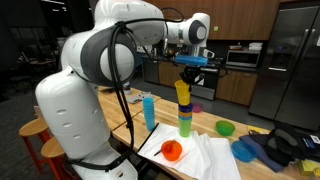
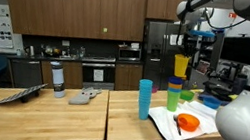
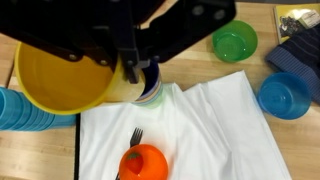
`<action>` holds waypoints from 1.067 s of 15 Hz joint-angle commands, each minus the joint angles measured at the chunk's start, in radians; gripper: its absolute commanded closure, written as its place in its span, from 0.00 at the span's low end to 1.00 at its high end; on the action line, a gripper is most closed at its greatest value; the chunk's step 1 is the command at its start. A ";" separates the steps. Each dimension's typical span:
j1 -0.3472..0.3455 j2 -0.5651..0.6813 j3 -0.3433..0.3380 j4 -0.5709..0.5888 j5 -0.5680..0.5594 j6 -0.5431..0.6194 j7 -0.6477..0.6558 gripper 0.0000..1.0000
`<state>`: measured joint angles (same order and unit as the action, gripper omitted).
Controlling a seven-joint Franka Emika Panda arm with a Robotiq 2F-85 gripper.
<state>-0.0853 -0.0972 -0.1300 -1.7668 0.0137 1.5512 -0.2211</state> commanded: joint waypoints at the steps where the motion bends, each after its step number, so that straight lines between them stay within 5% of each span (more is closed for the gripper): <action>1: -0.007 0.072 0.003 0.071 -0.002 -0.001 0.006 0.99; 16: -0.001 0.206 0.037 0.172 0.000 -0.017 -0.014 0.99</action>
<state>-0.0848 0.0918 -0.1082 -1.6301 0.0140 1.5599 -0.2228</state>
